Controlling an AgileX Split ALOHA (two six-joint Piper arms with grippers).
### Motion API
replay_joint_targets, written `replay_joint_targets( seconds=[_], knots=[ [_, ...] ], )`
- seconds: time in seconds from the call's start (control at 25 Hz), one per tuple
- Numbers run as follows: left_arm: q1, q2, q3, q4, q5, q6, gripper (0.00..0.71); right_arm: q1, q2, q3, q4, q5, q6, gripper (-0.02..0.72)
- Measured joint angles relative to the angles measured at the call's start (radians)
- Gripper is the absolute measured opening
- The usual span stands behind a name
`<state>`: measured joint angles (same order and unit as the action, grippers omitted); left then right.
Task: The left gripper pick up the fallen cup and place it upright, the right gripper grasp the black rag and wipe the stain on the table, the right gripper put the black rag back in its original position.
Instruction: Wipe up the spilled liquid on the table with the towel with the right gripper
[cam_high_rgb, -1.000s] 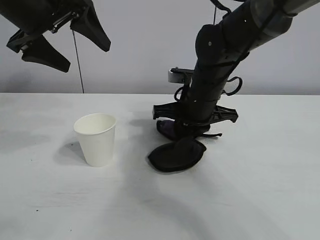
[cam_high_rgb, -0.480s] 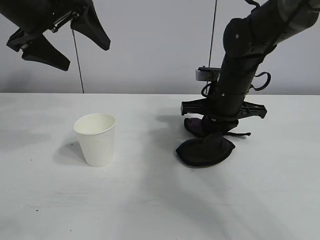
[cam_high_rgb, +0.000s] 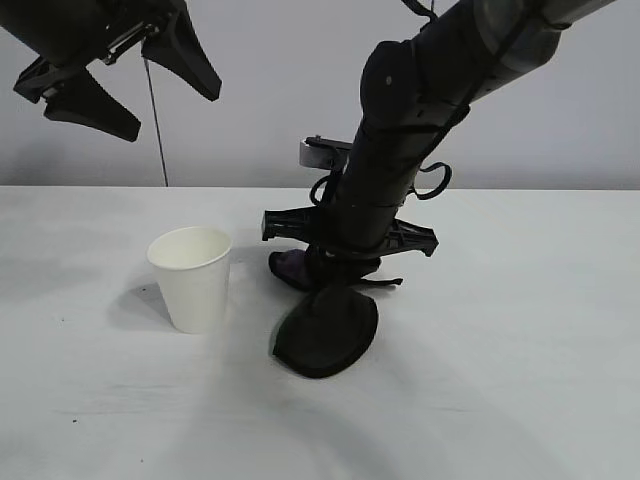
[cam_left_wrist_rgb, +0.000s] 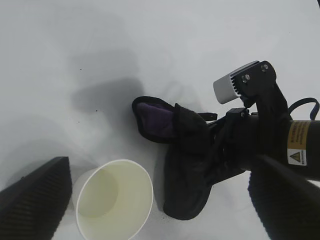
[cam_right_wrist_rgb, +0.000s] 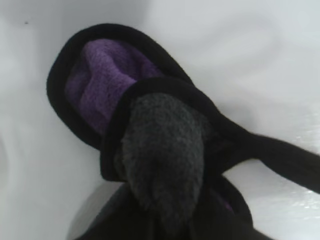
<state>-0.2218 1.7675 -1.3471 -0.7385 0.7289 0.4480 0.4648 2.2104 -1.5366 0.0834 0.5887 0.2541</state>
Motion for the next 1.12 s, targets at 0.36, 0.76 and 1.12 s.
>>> replay_joint_targets(
  seconds=[0.36,0.76,1.12],
  knots=[
    [0.000,0.000,0.000,0.000,-0.001,0.000,0.693,-0.152,-0.016,0.000,-0.090,0.173,-0.017,0.037],
    [0.000,0.000,0.000,0.000,-0.002,0.000,0.693,-0.254,-0.082,0.005,-0.136,0.304,-0.110,0.037],
    [0.000,0.000,0.000,0.000,-0.002,0.000,0.693,-0.254,-0.082,0.007,-0.071,0.309,-0.148,0.223]
  ],
)
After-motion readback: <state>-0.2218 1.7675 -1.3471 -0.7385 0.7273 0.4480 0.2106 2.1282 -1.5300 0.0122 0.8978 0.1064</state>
